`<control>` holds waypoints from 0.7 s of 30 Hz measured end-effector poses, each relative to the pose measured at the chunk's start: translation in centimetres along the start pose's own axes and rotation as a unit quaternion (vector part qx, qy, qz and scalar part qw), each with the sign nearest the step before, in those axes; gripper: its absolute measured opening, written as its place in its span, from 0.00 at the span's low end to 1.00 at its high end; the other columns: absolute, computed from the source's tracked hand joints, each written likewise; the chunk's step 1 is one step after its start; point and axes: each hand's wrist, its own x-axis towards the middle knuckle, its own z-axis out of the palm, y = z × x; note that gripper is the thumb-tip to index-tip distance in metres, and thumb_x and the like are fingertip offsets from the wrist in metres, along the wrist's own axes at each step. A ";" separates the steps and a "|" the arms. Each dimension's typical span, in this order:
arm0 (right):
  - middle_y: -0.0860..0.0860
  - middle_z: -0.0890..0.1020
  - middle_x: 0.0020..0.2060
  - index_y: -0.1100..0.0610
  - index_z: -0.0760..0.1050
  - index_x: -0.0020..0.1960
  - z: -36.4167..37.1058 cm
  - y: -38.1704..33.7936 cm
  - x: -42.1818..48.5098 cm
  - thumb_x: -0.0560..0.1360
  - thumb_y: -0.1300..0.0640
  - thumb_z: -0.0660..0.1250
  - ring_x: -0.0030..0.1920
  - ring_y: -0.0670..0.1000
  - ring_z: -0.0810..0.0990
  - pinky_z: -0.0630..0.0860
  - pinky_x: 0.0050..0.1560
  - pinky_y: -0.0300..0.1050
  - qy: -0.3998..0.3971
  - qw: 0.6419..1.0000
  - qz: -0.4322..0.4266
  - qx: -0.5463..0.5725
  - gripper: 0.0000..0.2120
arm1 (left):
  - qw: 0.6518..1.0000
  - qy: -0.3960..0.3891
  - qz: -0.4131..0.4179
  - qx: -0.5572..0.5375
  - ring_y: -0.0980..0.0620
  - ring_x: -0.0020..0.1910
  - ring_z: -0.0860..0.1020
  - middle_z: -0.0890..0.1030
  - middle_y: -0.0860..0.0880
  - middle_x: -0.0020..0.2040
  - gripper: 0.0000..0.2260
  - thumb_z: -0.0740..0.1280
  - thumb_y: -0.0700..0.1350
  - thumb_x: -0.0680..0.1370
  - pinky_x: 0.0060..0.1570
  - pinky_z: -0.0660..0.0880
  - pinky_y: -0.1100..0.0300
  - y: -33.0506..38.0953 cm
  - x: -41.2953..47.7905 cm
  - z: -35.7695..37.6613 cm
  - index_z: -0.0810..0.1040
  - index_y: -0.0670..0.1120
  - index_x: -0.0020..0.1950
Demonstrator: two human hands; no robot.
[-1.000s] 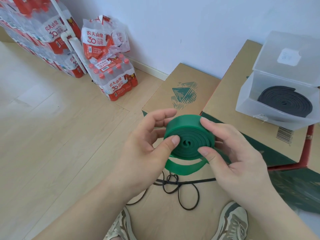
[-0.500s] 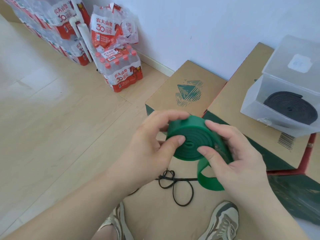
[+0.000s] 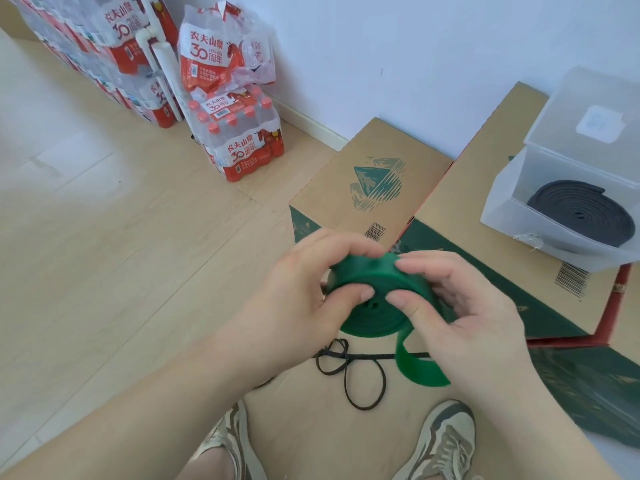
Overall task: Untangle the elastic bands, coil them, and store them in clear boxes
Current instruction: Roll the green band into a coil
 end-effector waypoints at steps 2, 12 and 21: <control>0.44 0.84 0.56 0.47 0.82 0.59 -0.2 -0.2 0.1 0.73 0.64 0.77 0.61 0.53 0.83 0.79 0.61 0.43 0.005 1.000 -0.001 -0.006 0.19 | 0.996 0.020 -0.028 -0.077 0.52 0.59 0.78 0.81 0.54 0.56 0.17 0.73 0.35 0.78 0.45 0.84 0.57 0.2 0.0 0.0 0.81 0.55 0.60; 0.40 0.85 0.52 0.45 0.81 0.57 0.3 -0.3 -0.1 0.74 0.68 0.75 0.57 0.46 0.84 0.75 0.57 0.29 0.010 1.000 0.009 -0.024 0.21 | 0.999 0.009 -0.048 0.000 0.59 0.61 0.78 0.80 0.59 0.57 0.19 0.71 0.37 0.77 0.59 0.81 0.55 0.3 0.1 0.0 0.76 0.59 0.58; 0.42 0.84 0.53 0.44 0.79 0.57 -0.5 -0.3 -0.1 0.75 0.66 0.74 0.57 0.50 0.83 0.80 0.58 0.43 -0.077 0.997 0.006 -0.022 0.19 | 0.986 -0.055 -0.119 -0.105 0.49 0.43 0.84 0.85 0.57 0.45 0.16 0.81 0.36 0.70 0.42 0.85 0.52 0.8 0.3 -1.3 0.83 0.54 0.50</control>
